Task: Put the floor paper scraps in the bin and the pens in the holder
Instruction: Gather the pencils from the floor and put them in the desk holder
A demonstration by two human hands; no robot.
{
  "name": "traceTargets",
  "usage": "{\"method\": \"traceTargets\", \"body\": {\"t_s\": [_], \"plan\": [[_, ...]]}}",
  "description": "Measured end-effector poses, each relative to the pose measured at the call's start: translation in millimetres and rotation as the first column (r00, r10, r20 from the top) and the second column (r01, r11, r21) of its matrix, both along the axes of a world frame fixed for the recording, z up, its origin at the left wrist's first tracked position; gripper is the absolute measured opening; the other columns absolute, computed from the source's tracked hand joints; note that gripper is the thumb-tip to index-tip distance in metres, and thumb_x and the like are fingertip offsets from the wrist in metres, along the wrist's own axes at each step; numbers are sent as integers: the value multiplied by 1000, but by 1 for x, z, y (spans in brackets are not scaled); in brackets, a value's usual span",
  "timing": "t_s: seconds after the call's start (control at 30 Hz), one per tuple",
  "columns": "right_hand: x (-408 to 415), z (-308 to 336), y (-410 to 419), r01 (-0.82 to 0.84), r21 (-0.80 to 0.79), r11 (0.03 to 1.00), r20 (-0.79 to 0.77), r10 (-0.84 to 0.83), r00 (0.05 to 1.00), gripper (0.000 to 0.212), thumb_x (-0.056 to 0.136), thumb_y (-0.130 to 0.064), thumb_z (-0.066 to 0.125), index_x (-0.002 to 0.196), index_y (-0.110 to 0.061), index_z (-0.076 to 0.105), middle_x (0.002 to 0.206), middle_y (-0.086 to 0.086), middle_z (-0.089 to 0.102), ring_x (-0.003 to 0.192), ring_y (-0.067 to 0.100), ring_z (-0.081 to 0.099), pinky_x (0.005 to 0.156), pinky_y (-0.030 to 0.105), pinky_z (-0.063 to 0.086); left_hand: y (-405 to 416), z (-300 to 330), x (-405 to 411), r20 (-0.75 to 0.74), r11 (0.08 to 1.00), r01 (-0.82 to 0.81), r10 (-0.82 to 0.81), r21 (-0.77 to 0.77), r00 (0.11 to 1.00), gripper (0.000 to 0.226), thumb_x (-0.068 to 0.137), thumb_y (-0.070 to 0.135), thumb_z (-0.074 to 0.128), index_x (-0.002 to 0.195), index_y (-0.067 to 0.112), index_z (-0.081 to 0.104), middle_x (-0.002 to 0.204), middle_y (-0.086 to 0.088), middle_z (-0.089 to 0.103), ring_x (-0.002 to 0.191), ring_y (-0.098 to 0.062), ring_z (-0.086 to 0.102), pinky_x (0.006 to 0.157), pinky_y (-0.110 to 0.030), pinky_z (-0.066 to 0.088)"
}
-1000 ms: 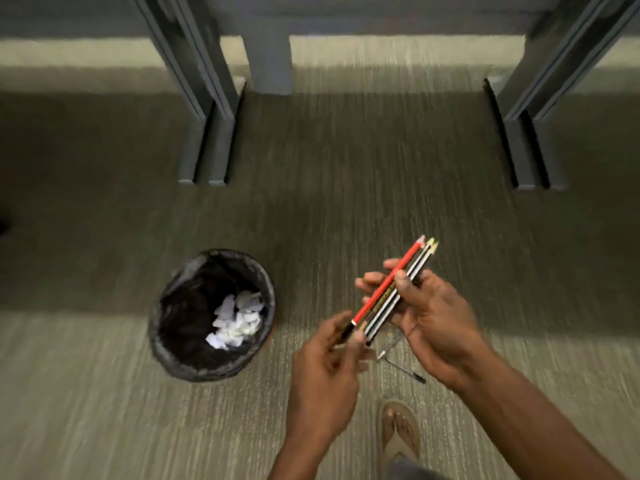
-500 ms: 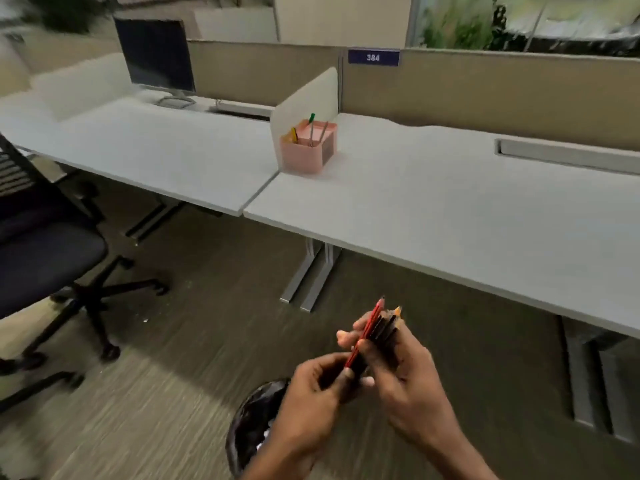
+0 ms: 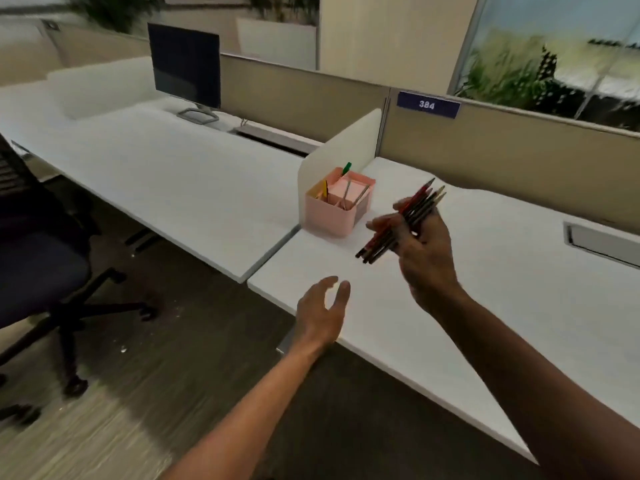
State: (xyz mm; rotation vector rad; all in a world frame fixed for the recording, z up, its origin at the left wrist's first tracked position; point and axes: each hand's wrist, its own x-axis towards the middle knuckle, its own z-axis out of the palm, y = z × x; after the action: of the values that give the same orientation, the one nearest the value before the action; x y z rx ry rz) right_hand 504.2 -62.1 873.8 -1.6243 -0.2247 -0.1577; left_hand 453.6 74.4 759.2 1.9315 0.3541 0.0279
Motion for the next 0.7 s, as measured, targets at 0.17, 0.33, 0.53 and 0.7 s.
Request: {"method": "traceTargets", "body": {"t_s": [0.17,0.33,0.53,0.7], "plan": [[144,11,37,108,35,994,58,-110,992,12,106,-14,49,117,-14,55,104,10,77,91,10,75,75,20,59,43,-79,104,-149,774,162,-88,612,985,73,104,62,24,163,20,14,173,-6,2,160,-24,-6,130,-43,-2],[235,-32,70,169,-47,984,111,-163,980,10,104,-16,51,108,-24,55,102,6,76,87,6,74,75,24,60,36,-106,123,-149,679,152,-63,718,987,76,100,66,16,163,24,7,173,-6,-6,160,-26,-10,129,-47,-6],[265,-103,97,227,-155,962,68,-219,973,18,107,-22,48,121,-15,57,106,2,76,93,17,71,80,32,61,36,-110,129,-89,696,76,-17,714,996,78,96,71,19,162,29,15,173,-3,1,160,-24,-3,130,-48,-1],[270,-130,102,259,-293,920,78,-247,966,26,105,-24,53,127,-11,59,116,9,74,93,17,65,82,35,57,38,-117,135,-59,681,48,-7,731,998,79,95,72,21,161,29,23,173,-4,10,160,-25,5,130,-49,4]]}}
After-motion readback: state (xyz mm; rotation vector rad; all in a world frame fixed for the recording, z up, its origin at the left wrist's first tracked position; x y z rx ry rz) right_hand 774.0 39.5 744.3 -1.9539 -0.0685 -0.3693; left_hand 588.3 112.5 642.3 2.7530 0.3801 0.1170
